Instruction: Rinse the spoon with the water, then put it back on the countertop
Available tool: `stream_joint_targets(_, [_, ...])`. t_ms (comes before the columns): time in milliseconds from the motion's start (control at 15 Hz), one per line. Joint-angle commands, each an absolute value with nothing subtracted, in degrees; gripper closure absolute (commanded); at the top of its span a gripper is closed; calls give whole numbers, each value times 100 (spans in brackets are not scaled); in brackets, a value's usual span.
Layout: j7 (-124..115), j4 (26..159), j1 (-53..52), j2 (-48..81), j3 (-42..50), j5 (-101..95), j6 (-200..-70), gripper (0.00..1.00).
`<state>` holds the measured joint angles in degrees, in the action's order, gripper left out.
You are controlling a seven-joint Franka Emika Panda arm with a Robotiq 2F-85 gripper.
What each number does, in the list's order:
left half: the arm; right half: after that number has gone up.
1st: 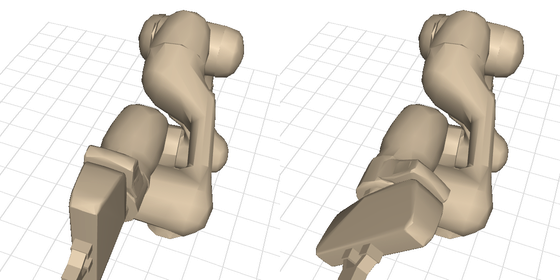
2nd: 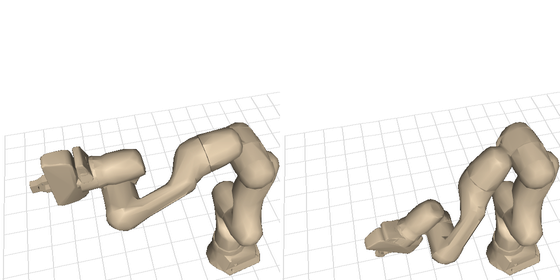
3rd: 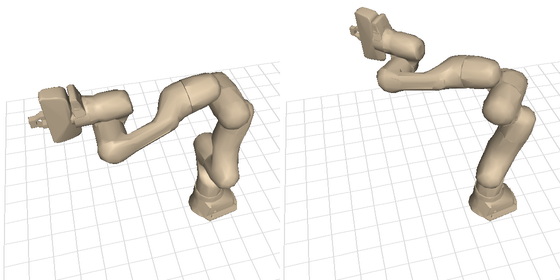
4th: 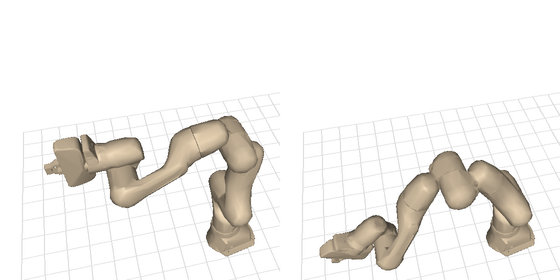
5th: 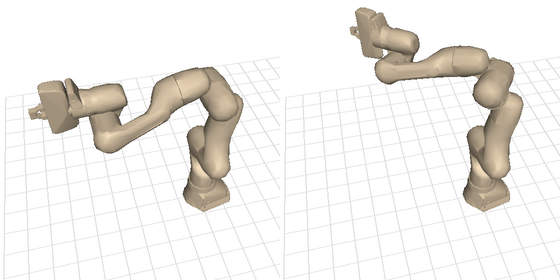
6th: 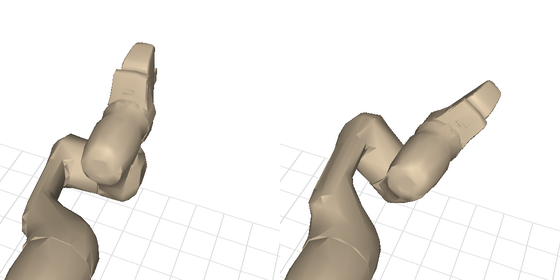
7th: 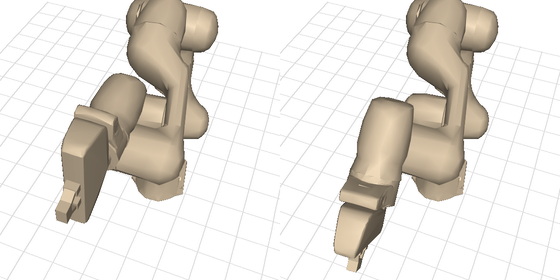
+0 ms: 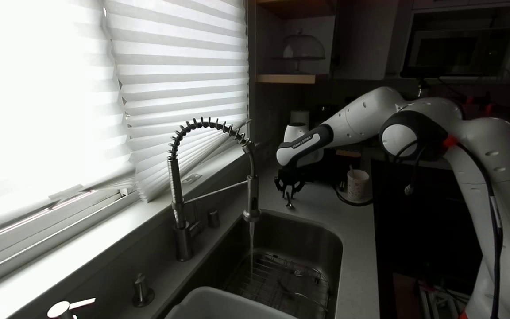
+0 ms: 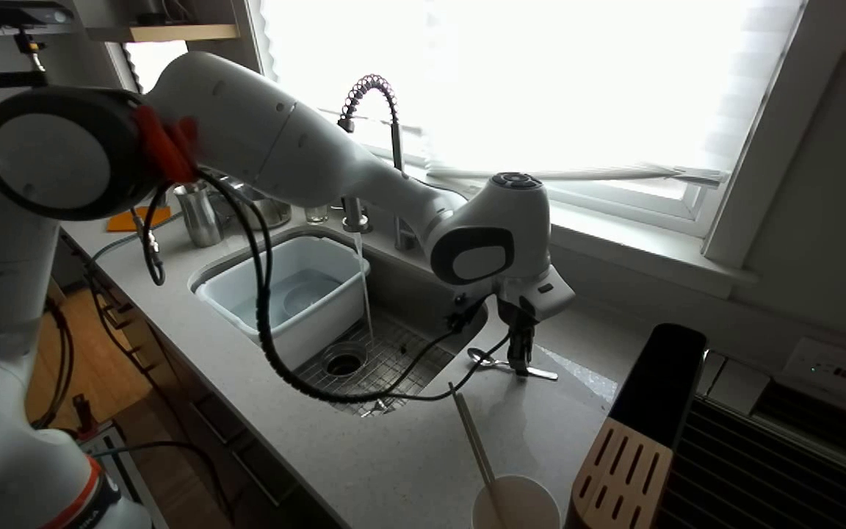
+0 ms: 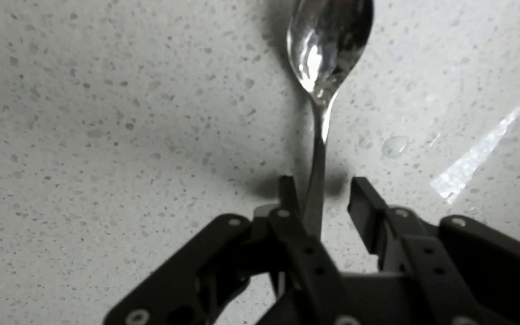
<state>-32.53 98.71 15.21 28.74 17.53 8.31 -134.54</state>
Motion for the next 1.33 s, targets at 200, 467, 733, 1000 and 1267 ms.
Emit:
stream_joint_targets(200, [-3458, 9924, 1348, 2375, 1836, 704, -12889, 8])
stream_joint_targets(467, [-3858, 10060, 1108, 1755, 1927, 169, -12206, 0])
stream_joint_targets(733, [-4213, 10037, 980, 1161, 1840, -414, -11194, 0])
stream_joint_targets(1000, [-4068, 10092, 941, 659, 1625, -670, -10385, 0])
stream_joint_targets(1267, [-3801, 10390, 906, 184, 1372, -906, -10194, 0])
